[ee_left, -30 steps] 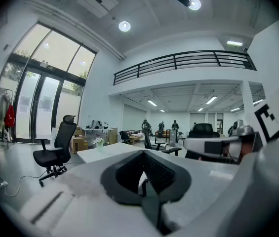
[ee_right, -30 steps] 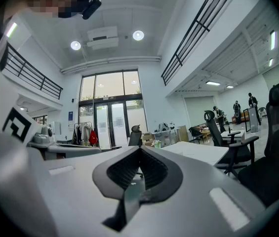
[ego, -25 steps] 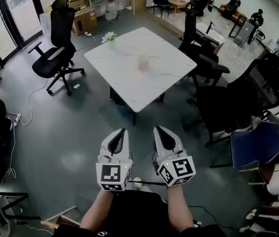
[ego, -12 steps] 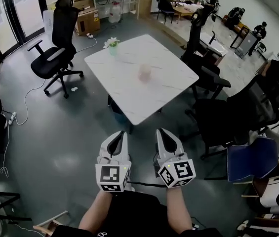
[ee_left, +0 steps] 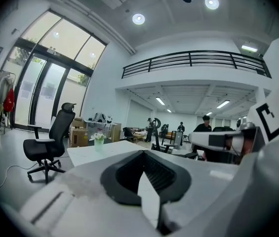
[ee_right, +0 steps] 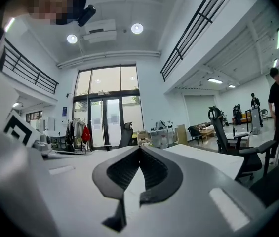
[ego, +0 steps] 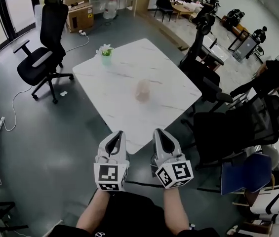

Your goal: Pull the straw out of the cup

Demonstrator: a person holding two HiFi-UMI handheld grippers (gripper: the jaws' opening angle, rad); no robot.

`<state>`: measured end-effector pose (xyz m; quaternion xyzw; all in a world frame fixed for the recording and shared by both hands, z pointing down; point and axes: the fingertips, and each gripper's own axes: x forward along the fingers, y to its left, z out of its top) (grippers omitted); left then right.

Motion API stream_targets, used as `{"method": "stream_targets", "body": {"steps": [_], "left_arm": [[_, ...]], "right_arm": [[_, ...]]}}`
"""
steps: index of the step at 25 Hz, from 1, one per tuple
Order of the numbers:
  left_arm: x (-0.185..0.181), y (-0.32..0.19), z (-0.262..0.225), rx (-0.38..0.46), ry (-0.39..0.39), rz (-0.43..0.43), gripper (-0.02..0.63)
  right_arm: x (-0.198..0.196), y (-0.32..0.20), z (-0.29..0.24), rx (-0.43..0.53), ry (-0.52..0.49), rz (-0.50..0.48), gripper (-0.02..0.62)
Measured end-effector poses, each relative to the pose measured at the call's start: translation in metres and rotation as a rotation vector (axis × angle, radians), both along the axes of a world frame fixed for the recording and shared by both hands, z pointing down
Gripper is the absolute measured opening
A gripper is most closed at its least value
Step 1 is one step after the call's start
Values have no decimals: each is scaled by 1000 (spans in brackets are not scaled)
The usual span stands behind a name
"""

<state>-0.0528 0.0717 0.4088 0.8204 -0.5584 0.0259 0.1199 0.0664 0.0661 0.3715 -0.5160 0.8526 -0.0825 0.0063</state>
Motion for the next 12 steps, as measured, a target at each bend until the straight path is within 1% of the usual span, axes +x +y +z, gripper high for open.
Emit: {"method": "stream_targets", "body": {"steps": [3,7,12], "left_arm": [[-5,-56,7,-35,-23,29,0],[-6,-129,5,-45,-45,84,0],[0,-190,6,-49,-53,137,0]], "right_arm": [[-3,-52,6,-19,-10,34,2],[-4,-126,5,-24,-23,88,3],[-7,-181,4,-30,-15,118,3]]}}
